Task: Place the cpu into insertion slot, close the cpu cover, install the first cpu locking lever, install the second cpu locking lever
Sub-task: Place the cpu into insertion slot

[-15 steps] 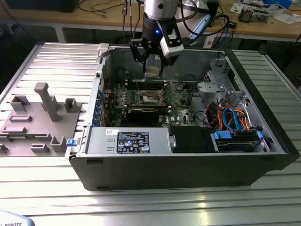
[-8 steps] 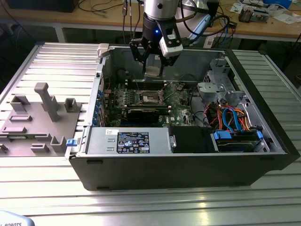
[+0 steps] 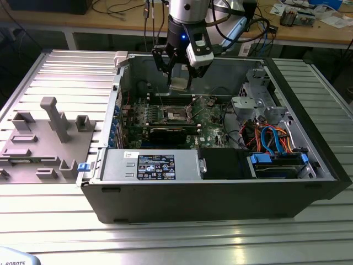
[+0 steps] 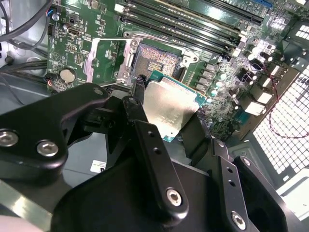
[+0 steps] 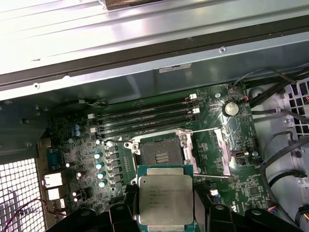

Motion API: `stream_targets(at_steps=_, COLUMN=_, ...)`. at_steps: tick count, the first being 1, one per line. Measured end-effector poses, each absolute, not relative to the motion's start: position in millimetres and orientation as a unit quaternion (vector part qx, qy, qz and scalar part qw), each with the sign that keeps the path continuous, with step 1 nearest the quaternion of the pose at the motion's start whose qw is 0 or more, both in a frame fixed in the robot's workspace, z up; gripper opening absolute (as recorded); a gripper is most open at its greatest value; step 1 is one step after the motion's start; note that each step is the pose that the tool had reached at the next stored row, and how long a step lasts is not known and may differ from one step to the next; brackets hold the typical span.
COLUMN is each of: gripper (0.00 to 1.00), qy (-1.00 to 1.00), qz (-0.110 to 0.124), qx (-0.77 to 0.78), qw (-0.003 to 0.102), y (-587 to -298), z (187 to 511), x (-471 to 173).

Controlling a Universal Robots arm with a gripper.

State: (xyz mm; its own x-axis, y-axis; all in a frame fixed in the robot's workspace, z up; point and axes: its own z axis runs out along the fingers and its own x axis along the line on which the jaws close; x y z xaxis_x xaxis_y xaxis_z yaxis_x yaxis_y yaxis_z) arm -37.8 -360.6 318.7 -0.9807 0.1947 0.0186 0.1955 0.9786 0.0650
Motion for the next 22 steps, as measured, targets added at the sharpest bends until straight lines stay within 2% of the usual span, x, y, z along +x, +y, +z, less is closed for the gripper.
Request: stream_targets(at_steps=22, gripper=0.55, qy=-0.991, qz=-0.033, qx=-0.126, qw=0.005, y=-360.6, z=318.6, x=-37.8)
